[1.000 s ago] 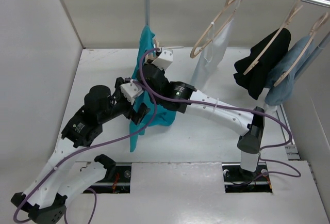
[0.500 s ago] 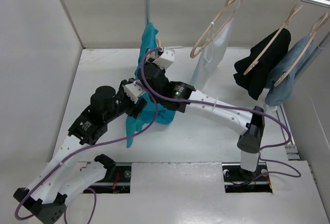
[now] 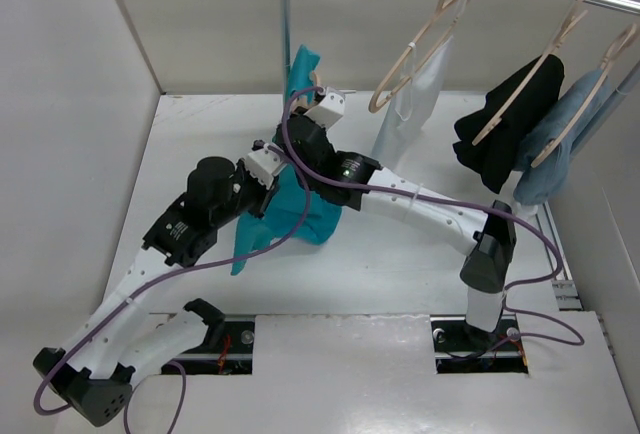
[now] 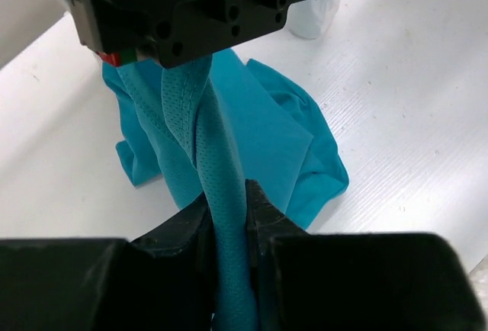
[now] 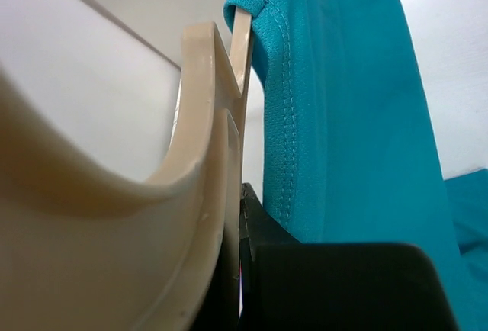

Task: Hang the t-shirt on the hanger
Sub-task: Place tshirt on hanger, then hang the hanger with tshirt onto the clothesline

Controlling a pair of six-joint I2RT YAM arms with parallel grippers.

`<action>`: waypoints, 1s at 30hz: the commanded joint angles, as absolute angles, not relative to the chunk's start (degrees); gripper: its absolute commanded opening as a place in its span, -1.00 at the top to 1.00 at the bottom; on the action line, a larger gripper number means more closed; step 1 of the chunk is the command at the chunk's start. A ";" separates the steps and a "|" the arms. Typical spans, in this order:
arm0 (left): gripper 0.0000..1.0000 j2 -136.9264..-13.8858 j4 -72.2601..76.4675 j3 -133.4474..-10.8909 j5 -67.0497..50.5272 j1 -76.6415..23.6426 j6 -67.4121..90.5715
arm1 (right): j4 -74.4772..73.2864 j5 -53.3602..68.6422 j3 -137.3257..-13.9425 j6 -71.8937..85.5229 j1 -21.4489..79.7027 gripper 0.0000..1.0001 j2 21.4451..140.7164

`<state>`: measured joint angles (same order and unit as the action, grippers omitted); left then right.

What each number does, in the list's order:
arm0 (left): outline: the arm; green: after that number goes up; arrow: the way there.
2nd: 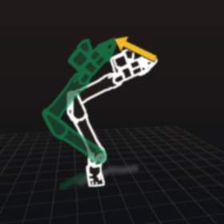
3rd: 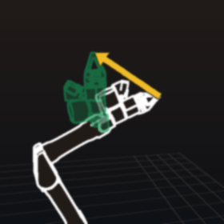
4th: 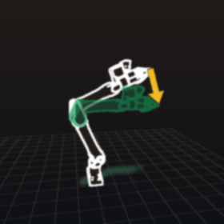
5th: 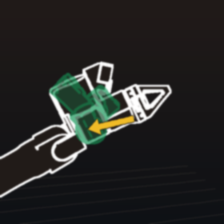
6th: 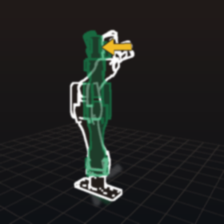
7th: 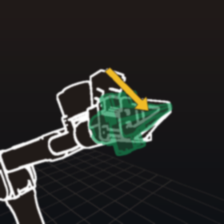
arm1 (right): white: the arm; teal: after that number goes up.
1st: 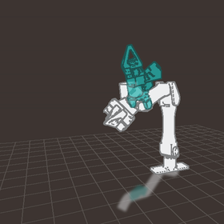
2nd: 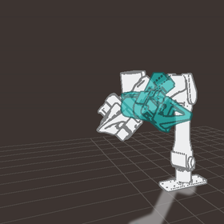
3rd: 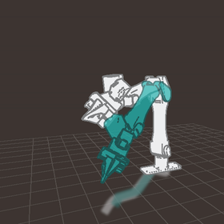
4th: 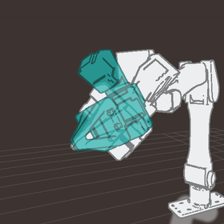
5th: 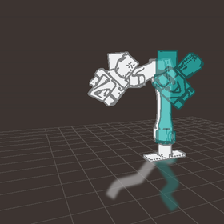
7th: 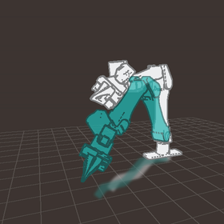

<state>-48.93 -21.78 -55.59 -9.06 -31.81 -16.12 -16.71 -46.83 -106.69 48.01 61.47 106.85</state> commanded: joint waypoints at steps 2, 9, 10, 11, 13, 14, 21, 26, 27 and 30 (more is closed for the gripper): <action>1.00 -47.90 -16.08 -60.02 -7.74 -31.82 -13.02 | -12.85 -32.79 -104.07 42.20 61.70 0.85 103.98; 1.00 -44.39 -13.99 -57.57 -4.04 -31.82 -8.35 | -9.40 -30.59 -103.80 33.49 61.70 -0.06 102.83; 1.00 -44.38 -13.97 -57.57 -4.04 -31.82 -8.35 | -9.40 -31.37 -103.10 33.49 61.70 -0.10 102.22; 1.00 -43.60 -13.28 -56.96 -4.04 -31.82 -7.74 | -9.40 -31.99 -102.31 33.49 61.70 -0.24 101.43; 1.00 -43.59 -13.27 -56.95 -4.04 -31.82 -6.33 | -9.40 -32.60 -101.70 32.88 61.70 -0.43 100.82; 1.00 -43.59 -13.27 -56.95 -3.26 -31.82 -5.81 | -9.40 -32.61 -101.69 32.87 61.70 -0.52 100.81; 1.00 -44.21 -13.27 -56.95 -1.32 -31.82 -3.87 | -11.60 -31.38 -104.85 26.54 61.70 -1.00 100.28; 1.00 -45.96 -13.27 -57.48 -0.09 -31.82 -3.34 | -14.32 -33.48 -105.47 26.02 61.17 -1.00 98.88; 1.00 -45.97 -13.27 -57.48 -0.09 -31.82 -3.34 | -15.20 -33.49 -105.47 26.02 61.17 -1.00 98.09; 1.00 -47.02 -13.80 -58.54 1.14 -31.82 -3.34 | -17.21 -34.89 -105.99 24.70 61.17 -1.00 96.77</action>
